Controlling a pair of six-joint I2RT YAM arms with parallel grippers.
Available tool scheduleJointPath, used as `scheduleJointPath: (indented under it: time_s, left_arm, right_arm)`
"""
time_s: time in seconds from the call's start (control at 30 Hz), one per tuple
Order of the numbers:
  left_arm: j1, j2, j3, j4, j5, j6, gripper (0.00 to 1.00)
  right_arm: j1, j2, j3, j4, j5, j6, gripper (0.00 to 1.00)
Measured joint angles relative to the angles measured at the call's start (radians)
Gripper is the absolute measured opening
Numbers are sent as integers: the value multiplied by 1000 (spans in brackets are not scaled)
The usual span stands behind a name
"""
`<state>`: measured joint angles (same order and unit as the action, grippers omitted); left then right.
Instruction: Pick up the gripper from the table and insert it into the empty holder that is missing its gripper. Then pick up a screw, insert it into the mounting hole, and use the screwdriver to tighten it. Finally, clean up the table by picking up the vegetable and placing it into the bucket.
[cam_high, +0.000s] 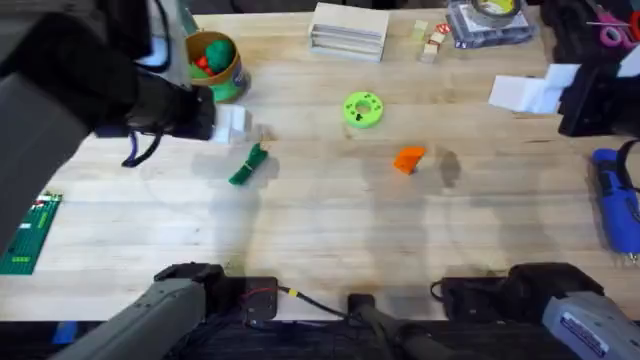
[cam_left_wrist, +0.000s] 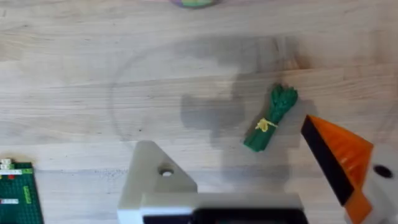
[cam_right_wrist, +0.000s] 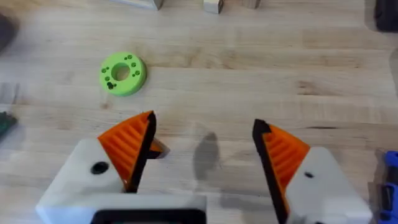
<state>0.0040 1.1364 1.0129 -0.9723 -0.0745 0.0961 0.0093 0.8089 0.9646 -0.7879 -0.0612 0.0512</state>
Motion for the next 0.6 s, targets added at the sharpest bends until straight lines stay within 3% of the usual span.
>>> scheduleJointPath:
  time_s: [0.33,0.37,0.53,0.57,0.6]
  left_arm:
    - [0,235,-54,60,100,73,989]
    - [0,250,-57,63,113,74,932]
    - [0,286,-61,64,149,85,140]
    - [0,285,-61,64,153,91,41]
    - [0,284,-61,64,160,92,11]
  right_arm:
    - [0,0,0,0,0,-53,991]
    - [0,0,0,0,0,-57,991]
    - [0,0,0,0,0,-71,991]
    - [0,0,0,0,0,-74,991]
    - [0,0,0,0,0,-75,991]
